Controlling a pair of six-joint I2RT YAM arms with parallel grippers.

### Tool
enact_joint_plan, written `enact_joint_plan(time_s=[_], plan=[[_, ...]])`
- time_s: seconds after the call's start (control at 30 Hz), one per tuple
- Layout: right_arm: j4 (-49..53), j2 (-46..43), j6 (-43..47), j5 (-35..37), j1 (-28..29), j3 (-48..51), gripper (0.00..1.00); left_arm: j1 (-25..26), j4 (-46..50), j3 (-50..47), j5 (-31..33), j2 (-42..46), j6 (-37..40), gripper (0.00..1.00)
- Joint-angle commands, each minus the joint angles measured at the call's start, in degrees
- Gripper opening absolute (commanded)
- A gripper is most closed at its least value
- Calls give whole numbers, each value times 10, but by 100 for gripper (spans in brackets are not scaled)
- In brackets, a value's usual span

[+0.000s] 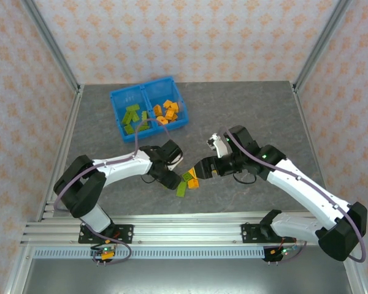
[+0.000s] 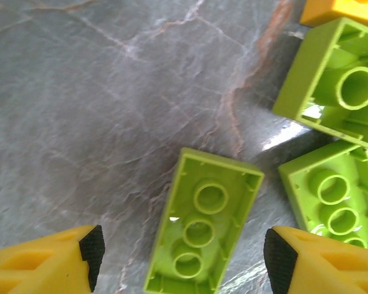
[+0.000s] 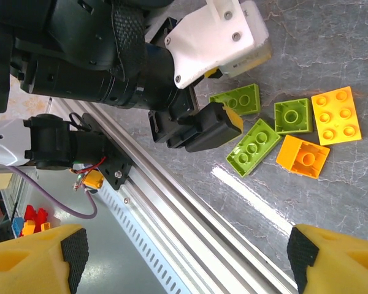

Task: Sort the legos into containers by color

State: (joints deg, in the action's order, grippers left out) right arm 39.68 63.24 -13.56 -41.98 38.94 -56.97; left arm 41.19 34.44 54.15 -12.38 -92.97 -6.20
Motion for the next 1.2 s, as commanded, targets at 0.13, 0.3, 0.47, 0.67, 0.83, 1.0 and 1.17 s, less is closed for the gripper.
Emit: enact_joint_plan(time_s=[0.13,0.3,0.47,0.67,0.83,1.0,1.17], plan=[[8,0,-11,24,-1,-3,86,8,-50,-21,-32,-34,-16,52],[10,4,-13,28,-1,-3,86,10,-60,-31,-25,-38,-23,32],[9,7,-13,18,-1,-7,85,10,-64,-38,5,1,-30,33],[2,-2,-15,31,-1,-11,85,-24,-30,-3,102,97,-34,33],[-7,-5,-16,39,-1,-10,85,-128,-50,30,147,150,-24,33],[-14,-4,-19,42,-1,-10,85,-246,-84,101,172,112,-42,33],[-16,-12,-22,49,-1,-7,85,-312,-112,213,191,-8,-52,33]])
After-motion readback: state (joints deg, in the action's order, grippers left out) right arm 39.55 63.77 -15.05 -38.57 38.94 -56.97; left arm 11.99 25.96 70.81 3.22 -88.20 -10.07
